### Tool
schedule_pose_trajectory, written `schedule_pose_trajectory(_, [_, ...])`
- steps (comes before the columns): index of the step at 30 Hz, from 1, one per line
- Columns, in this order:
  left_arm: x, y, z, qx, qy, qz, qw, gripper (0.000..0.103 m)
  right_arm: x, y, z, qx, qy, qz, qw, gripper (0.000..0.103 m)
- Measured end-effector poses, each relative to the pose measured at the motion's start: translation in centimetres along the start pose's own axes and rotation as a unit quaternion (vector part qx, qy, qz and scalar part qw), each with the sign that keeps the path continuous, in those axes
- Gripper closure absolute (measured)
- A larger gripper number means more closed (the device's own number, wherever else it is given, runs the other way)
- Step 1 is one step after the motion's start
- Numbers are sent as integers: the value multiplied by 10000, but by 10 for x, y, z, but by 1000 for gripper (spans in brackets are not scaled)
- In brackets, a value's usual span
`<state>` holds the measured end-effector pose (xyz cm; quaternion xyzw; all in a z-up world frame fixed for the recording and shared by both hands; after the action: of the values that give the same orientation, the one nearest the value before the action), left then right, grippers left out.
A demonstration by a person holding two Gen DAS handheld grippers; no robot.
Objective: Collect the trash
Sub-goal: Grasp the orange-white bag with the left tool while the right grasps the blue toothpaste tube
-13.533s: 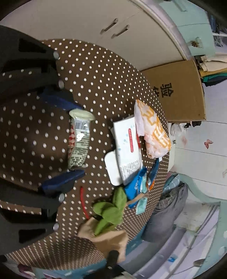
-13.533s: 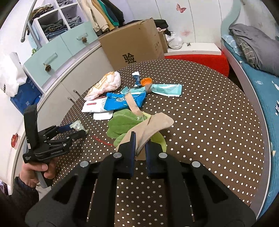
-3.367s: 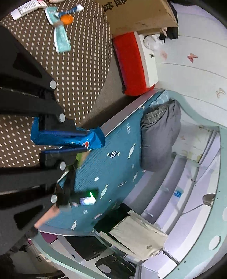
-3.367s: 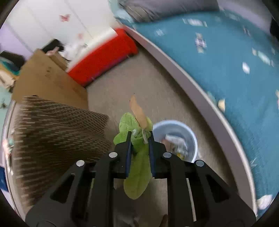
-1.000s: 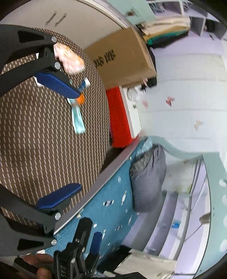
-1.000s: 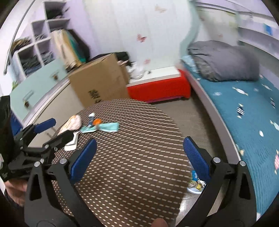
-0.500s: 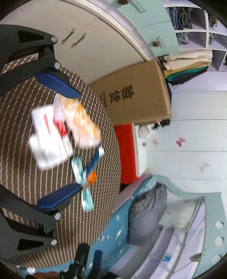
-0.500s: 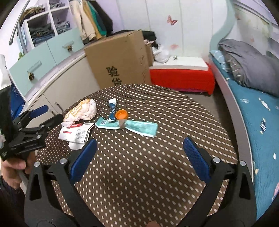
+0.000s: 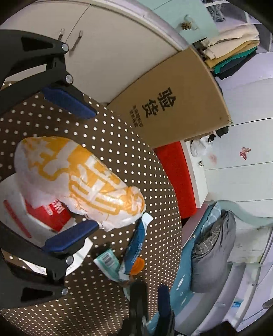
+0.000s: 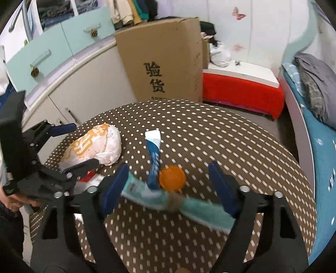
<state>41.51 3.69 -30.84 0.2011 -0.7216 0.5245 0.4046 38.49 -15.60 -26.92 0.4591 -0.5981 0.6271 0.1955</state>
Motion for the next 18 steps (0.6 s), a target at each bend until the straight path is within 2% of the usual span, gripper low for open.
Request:
schedule_pose_trajectory(1, [-2,-1,0,22,79,-1,10000,9,-9,-2,-3,76,-23,-79,9999,33])
schedule_pose_trajectory(2, [-3,-2,3,23,210,-20,9998,19,-15,-4,-5,137,-17,-152,9998,36])
schedule_pose_trajectory(3, [-5,-1,6,16,305,-62,9995,29,-22,-6,-7,219,13,-230,9995,43])
schedule_pose_trajectory(4, [-6,0,8,7,341,-90,9994,33,-28,-6,-10,311,25,-298,9991,53])
schedule_pose_trajectory(5, [-8,0,9,0,357,-106,9993,37,-33,-7,-12,372,13,-360,9987,58])
schedule_pose_trajectory(6, [-10,0,10,19,402,-113,9991,41,-37,-7,-14,423,2,-430,9982,70])
schedule_pose_trajectory(8, [-12,0,11,116,508,-119,9986,48,-39,-7,-17,573,98,-435,9974,76])
schedule_pose_trajectory(9, [-13,-1,11,192,559,-103,9982,50,-40,-7,-19,621,121,-439,9970,86])
schedule_pose_trajectory(10, [-13,-1,10,296,632,-99,9975,51,-39,-6,-22,642,52,-484,9967,90])
schedule_pose_trajectory(18, [3,4,-1,810,582,61,9950,55,-9,-7,-14,-34,-368,-92,9993,92])
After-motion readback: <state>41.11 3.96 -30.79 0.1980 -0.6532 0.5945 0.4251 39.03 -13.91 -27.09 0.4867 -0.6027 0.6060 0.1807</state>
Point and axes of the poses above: each gripper's, at about its wrist camera, not at the fingertips, and x roughly against the way its jaws point, z to its right, y to its underside, the point moved 9 cm from there along -x, roughly the way its jaws point, and after that the axes turned 4 degrees about -z, right-handed, at the moved point
